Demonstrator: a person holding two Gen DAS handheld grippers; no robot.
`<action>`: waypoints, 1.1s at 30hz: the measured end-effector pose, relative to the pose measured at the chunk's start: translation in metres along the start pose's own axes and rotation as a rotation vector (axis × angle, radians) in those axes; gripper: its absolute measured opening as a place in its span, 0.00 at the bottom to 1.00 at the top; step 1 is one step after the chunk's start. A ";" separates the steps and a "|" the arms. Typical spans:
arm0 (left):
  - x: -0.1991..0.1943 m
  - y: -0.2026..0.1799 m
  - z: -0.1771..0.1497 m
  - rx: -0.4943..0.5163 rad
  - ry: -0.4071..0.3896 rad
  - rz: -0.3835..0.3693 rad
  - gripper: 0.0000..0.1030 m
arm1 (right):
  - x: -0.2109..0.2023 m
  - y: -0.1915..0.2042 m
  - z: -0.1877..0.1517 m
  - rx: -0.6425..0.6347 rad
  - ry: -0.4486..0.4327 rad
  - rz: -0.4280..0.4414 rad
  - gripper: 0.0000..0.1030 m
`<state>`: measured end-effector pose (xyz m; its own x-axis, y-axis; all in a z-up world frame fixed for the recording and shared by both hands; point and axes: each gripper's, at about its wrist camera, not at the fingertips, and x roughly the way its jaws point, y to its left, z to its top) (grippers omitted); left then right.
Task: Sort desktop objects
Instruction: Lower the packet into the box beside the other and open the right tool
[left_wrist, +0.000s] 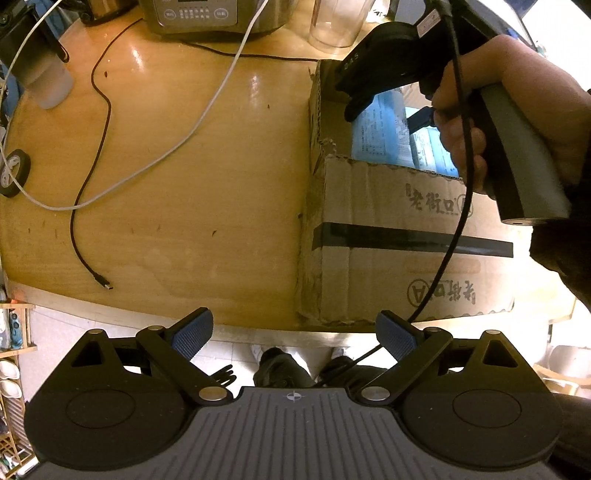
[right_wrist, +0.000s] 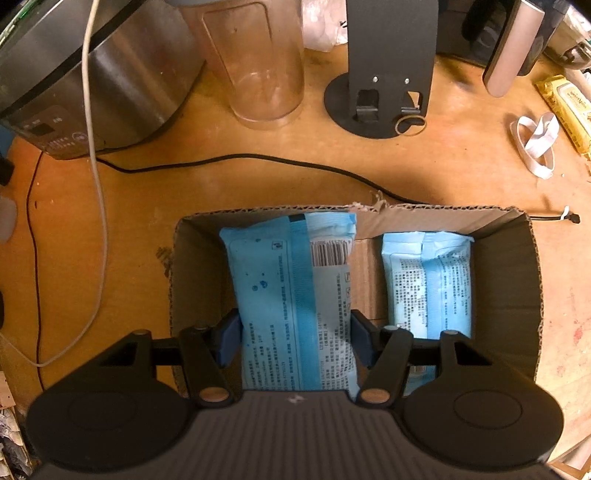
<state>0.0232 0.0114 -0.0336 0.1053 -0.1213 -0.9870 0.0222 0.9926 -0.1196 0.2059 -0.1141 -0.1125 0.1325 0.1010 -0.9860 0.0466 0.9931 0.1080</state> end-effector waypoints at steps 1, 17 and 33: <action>0.000 0.000 0.000 0.001 0.000 0.000 0.94 | 0.001 0.000 0.000 -0.001 -0.001 0.000 0.59; 0.000 -0.001 0.000 0.008 0.007 0.001 0.94 | -0.003 0.009 0.003 -0.047 -0.049 0.002 1.00; -0.001 -0.002 0.000 0.010 0.008 0.002 0.94 | -0.004 0.007 0.004 -0.035 -0.037 0.020 1.00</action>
<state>0.0233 0.0098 -0.0328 0.0972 -0.1197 -0.9880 0.0324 0.9926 -0.1170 0.2096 -0.1078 -0.1074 0.1692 0.1188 -0.9784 0.0088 0.9925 0.1221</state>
